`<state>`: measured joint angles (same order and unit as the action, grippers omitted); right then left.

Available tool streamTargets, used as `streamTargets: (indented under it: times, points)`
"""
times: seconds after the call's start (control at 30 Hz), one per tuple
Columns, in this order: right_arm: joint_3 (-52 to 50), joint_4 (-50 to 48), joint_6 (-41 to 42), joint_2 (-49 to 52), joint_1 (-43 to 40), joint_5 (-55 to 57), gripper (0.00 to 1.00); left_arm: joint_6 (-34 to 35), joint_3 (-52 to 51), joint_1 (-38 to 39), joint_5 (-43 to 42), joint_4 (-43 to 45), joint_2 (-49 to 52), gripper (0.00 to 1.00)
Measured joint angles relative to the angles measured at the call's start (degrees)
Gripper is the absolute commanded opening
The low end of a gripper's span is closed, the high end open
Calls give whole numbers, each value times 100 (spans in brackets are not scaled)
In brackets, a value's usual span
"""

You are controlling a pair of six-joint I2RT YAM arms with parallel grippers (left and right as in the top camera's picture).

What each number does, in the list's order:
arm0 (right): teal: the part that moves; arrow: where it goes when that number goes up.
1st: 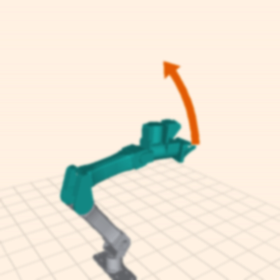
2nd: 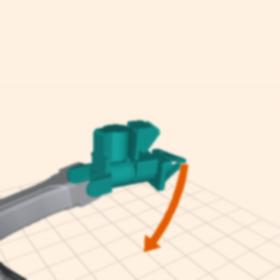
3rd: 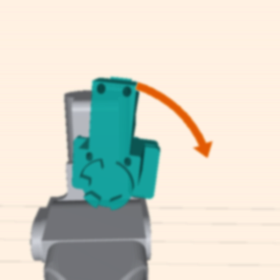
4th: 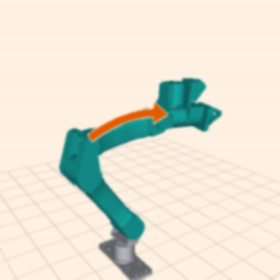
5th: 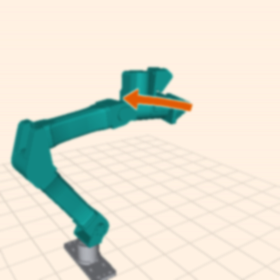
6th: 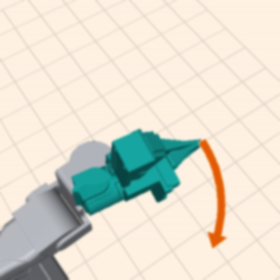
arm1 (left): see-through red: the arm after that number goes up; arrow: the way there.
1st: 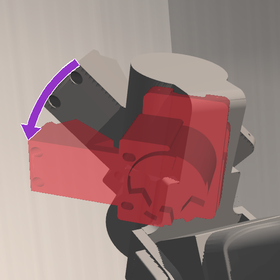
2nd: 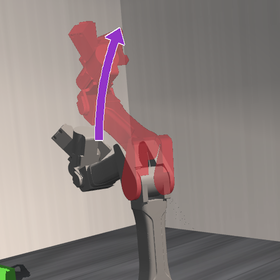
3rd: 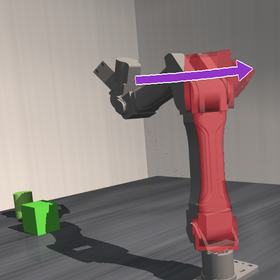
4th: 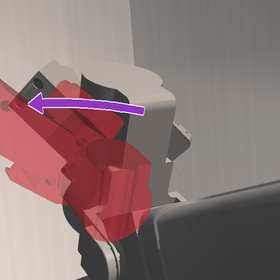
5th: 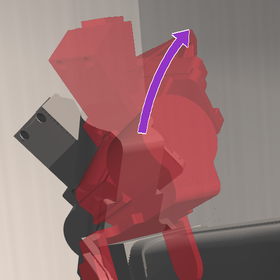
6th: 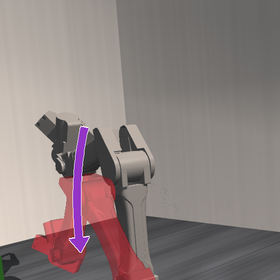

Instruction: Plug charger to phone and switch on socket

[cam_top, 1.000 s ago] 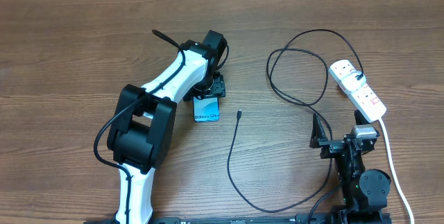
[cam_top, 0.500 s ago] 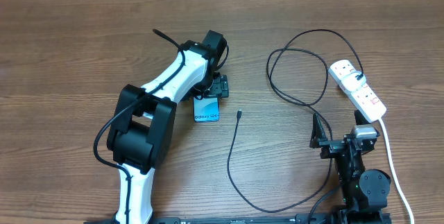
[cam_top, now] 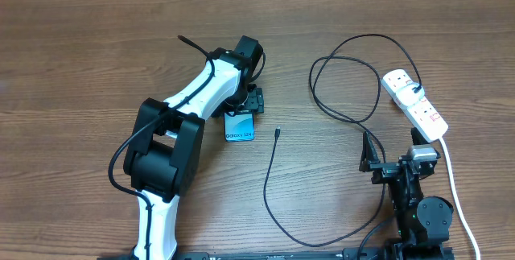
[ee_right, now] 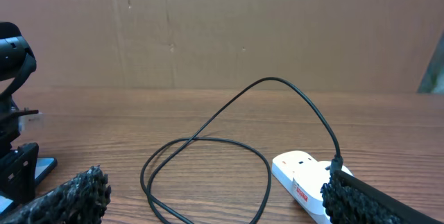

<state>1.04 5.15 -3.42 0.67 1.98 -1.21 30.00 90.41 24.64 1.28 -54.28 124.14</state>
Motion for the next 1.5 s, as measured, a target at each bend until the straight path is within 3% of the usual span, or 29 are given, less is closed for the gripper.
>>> streamTargets:
  times: [0.07,1.5]
  points:
    - [0,2,-2,0,0,-2,100,-9,-4,0,20,-13,-2,100]
    - [2,0,-2,0,-2,0,100,-321,-205,-74,-46,138,-103,100]
